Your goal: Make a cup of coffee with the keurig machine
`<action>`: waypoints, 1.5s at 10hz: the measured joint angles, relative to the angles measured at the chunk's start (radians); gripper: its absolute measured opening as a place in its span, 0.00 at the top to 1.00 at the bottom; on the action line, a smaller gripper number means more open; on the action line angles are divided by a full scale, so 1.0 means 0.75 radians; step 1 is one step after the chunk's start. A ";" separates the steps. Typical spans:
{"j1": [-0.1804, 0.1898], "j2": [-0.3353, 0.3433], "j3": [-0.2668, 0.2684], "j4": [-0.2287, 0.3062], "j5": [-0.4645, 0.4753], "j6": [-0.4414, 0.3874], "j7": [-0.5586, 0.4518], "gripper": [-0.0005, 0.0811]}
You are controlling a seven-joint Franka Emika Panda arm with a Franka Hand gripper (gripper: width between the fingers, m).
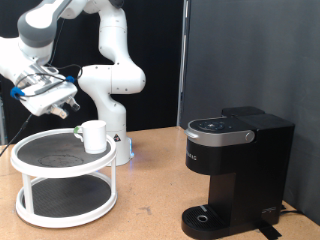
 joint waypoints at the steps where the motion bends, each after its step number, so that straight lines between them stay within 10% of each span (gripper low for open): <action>1: 0.000 0.017 -0.004 -0.019 -0.001 0.017 -0.030 0.30; 4: 0.000 0.058 -0.011 -0.064 -0.001 0.063 -0.098 0.11; 11: 0.000 0.069 -0.015 -0.109 -0.002 0.119 -0.126 0.10; 13: 0.000 0.074 -0.015 -0.112 -0.002 0.135 -0.126 0.53; 15: 0.000 0.085 -0.015 -0.113 -0.001 0.145 -0.126 0.70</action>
